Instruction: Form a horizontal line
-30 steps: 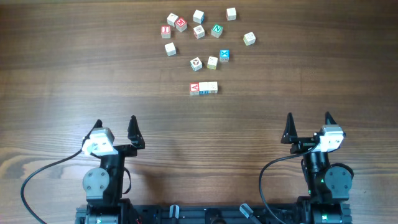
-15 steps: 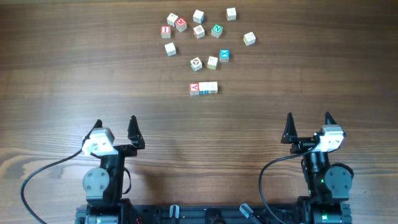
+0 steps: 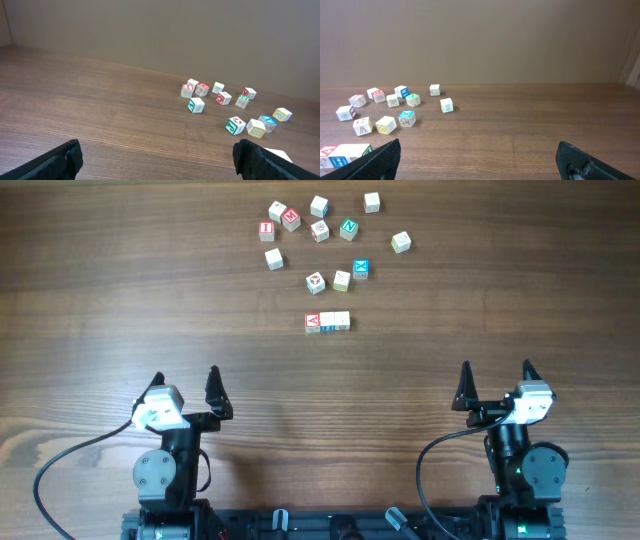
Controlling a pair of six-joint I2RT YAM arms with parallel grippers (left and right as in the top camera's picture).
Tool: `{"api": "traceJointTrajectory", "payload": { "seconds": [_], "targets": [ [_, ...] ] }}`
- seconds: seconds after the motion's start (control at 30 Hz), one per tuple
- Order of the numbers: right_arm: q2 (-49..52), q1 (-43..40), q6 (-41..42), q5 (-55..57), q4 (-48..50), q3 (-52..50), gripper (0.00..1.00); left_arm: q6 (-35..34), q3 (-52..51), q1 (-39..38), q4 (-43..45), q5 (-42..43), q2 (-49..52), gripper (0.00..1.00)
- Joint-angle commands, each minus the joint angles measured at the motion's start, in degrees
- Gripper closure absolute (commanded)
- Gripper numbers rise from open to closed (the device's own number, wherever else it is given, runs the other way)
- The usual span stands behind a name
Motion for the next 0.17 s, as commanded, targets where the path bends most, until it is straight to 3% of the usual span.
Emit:
{"api": "traceJointTrajectory", "payload": {
  "seconds": [0.0, 0.13],
  "targets": [
    [-0.9, -0.1, -0.8, -0.9, 0.0, -0.1, 0.00, 1.1, -0.4, 0.4, 0.0, 0.9, -0.5, 0.00],
    [-0.9, -0.1, -0.8, -0.9, 0.0, -0.1, 0.00, 1.1, -0.4, 0.4, 0.0, 0.9, -0.5, 0.00]
  ]
}}
